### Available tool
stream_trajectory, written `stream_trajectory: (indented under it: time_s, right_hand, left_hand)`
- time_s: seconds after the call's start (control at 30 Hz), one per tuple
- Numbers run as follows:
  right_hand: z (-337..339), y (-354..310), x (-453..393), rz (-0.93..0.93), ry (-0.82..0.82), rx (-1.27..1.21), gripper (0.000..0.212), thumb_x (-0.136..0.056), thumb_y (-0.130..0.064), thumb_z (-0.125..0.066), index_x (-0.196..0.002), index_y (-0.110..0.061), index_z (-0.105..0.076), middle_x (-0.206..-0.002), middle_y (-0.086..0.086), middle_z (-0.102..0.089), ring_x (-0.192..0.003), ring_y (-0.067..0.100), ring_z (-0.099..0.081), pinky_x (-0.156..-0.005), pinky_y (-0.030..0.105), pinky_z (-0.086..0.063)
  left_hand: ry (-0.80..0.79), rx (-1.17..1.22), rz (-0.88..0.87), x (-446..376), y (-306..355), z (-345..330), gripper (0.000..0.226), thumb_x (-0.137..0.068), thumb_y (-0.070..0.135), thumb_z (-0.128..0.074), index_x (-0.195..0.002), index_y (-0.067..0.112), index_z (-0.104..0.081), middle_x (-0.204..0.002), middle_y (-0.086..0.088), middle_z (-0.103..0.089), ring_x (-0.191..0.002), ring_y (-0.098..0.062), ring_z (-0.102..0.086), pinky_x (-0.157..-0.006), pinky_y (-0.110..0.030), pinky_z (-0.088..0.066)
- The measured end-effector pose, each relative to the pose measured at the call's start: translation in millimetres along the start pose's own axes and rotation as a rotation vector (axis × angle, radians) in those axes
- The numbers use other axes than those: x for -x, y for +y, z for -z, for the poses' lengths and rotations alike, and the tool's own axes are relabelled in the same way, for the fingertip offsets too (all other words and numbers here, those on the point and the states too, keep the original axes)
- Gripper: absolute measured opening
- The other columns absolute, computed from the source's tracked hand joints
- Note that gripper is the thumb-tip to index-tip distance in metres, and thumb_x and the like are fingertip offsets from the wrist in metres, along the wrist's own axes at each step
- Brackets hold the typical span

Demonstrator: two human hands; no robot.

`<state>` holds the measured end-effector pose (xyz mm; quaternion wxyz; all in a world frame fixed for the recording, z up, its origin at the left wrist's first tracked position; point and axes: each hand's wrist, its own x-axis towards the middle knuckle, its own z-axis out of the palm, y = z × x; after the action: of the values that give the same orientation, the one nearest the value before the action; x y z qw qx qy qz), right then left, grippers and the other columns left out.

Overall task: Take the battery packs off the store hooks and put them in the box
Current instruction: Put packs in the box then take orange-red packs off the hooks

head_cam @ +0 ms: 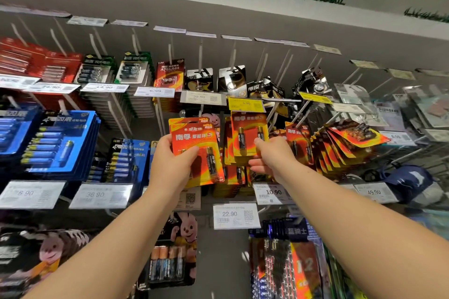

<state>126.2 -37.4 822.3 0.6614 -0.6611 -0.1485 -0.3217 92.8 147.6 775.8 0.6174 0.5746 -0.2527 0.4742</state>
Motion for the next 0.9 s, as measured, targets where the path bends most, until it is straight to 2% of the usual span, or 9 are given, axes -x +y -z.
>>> stream_trajectory:
  time_s: [0.2, 0.27, 0.37, 0.43, 0.53, 0.6, 0.67, 0.77, 0.9]
  right_hand:
    - [-3, -7, -1, 0.027, 0.021, -0.008, 0.056, -0.101, -0.019, -0.05, -0.149, -0.009, -0.023, -0.13, 0.024, -0.053, -0.069, 0.021, -0.064, -0.04, 0.027, -0.055]
    - [-1, -9, -1, -0.008, -0.01, 0.02, 0.051, -0.101, -0.02, -0.05, -0.145, -0.006, -0.029, -0.121, 0.024, -0.058, -0.073, 0.023, -0.064, -0.043, 0.029, -0.055]
    - [0, -7, -4, -0.039, -0.086, 0.045, 0.032, -0.101, -0.025, -0.05, -0.121, 0.0, -0.052, -0.09, 0.015, -0.059, -0.059, 0.018, -0.056, -0.041, 0.023, -0.051]
    - [0, -6, -6, 0.024, -0.08, 0.089, 0.024, -0.1, -0.025, -0.05, -0.11, -0.003, -0.052, -0.081, 0.01, -0.055, -0.054, 0.015, -0.053, -0.043, 0.022, -0.05]
    - [4, -4, -10, 0.155, -0.024, 0.177, 0.021, -0.1, -0.024, -0.049, -0.116, -0.013, -0.042, -0.089, 0.01, -0.055, -0.056, 0.017, -0.059, -0.046, 0.026, -0.05]
    - [6, -3, -12, 0.071, -0.04, 0.135, 0.016, -0.101, -0.024, -0.047, -0.108, -0.01, -0.044, -0.081, 0.011, -0.054, -0.053, 0.017, -0.054, -0.043, 0.025, -0.049]
    - [5, -2, -8, -0.068, -0.108, 0.084, 0.017, -0.102, -0.024, -0.047, -0.098, -0.007, -0.05, -0.071, 0.008, -0.05, -0.051, 0.015, -0.047, -0.042, 0.022, -0.046]
    - [4, -2, -5, -0.093, -0.146, 0.126, 0.021, -0.1, -0.026, -0.05, -0.093, -0.006, -0.054, -0.071, 0.008, -0.052, -0.052, 0.015, -0.05, -0.042, 0.02, -0.047]
    - [11, 2, 0, -0.04, -0.167, 0.157, 0.033, -0.096, -0.036, -0.055, -0.107, -0.005, -0.052, -0.075, 0.008, -0.054, -0.053, 0.016, -0.053, -0.046, 0.024, -0.048]
  left_hand:
    - [-0.025, 0.007, -0.004, 1, 3, -6, 0.039, -0.095, 0.019, -0.063, -0.128, 0.024, -0.043, -0.096, 0.017, -0.053, -0.08, 0.001, -0.055, -0.051, -0.011, -0.042]
    - [-0.026, 0.015, -0.006, 1, 3, -8, 0.039, -0.095, 0.019, -0.063, -0.128, 0.024, -0.043, -0.098, 0.015, -0.054, -0.082, 0.0, -0.056, -0.055, -0.013, -0.041]
    - [-0.034, 0.023, -0.002, 1, 4, -9, 0.039, -0.094, 0.019, -0.064, -0.126, 0.026, -0.043, -0.103, 0.012, -0.056, -0.086, -0.003, -0.059, -0.057, -0.015, -0.044]
    - [-0.034, 0.02, 0.001, 1, 3, -10, 0.039, -0.094, 0.019, -0.064, -0.125, 0.026, -0.042, -0.105, 0.01, -0.057, -0.088, -0.005, -0.059, -0.059, -0.017, -0.045]
    - [-0.039, 0.015, 0.004, 1, 2, -10, 0.039, -0.094, 0.02, -0.064, -0.126, 0.026, -0.042, -0.104, 0.011, -0.057, -0.088, -0.006, -0.06, -0.057, -0.016, -0.044]
    - [-0.046, 0.015, 0.005, 1, 1, -10, 0.038, -0.094, 0.021, -0.064, -0.124, 0.028, -0.041, -0.102, 0.012, -0.056, -0.087, -0.006, -0.06, -0.054, -0.014, -0.044]
    - [-0.046, 0.012, 0.003, 1, 0, -10, 0.037, -0.094, 0.02, -0.064, -0.123, 0.028, -0.041, -0.103, 0.013, -0.056, -0.089, -0.006, -0.06, -0.054, -0.013, -0.045]
    - [-0.043, 0.012, 0.007, 2, -4, -10, 0.039, -0.093, 0.02, -0.065, -0.125, 0.027, -0.044, -0.107, 0.01, -0.058, -0.093, -0.008, -0.061, -0.06, -0.02, -0.046]
    - [-0.034, 0.013, 0.011, 3, -8, -10, 0.039, -0.093, 0.022, -0.065, -0.126, 0.026, -0.044, -0.103, 0.013, -0.057, -0.089, -0.004, -0.058, -0.061, -0.021, -0.044]
